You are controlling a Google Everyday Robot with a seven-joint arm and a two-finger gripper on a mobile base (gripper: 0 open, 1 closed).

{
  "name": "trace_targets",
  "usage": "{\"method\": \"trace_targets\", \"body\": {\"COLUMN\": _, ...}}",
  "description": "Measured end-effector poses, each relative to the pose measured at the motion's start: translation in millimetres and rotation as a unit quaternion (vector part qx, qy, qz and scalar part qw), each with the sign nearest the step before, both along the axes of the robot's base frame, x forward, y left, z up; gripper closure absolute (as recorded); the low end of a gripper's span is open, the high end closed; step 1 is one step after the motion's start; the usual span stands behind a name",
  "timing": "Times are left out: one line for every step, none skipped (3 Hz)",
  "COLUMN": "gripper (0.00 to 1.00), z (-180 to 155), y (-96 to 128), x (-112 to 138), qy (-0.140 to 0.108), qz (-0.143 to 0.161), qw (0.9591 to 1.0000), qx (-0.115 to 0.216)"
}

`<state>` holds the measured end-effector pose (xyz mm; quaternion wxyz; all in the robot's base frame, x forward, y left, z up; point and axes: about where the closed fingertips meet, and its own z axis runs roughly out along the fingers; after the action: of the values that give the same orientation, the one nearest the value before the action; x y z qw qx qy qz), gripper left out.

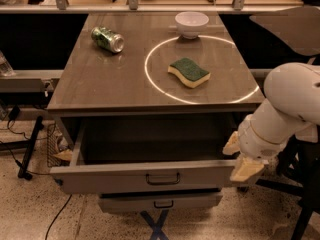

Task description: Open top drawer

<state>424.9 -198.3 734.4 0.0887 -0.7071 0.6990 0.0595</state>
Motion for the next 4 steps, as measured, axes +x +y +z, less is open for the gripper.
{"method": "trace_targets", "body": {"gripper": 0.71, "z": 1.1, "y": 17.0, "x": 4.9, "qy": -0.001, "qz": 0.016, "qw": 0.9998, "qx": 0.007}}
{"method": "trace_targets", "body": {"gripper": 0.94, "z": 6.5, "y": 27.7, "x": 21.2, "qy": -0.014, "qz": 0.031, "qw": 0.9994, "qx": 0.007}}
{"method": "trace_targets", "body": {"gripper": 1.0, "z": 4.3, "y": 40.6, "x": 40.9, "qy": -0.026, "qz": 0.05, "qw": 0.9984, "qx": 0.006}}
{"method": "trace_targets", "body": {"gripper": 1.0, "z": -7.8, "y": 54.8, "x": 55.7, "qy": -0.03, "qz": 0.059, "qw": 0.9978, "qx": 0.006}}
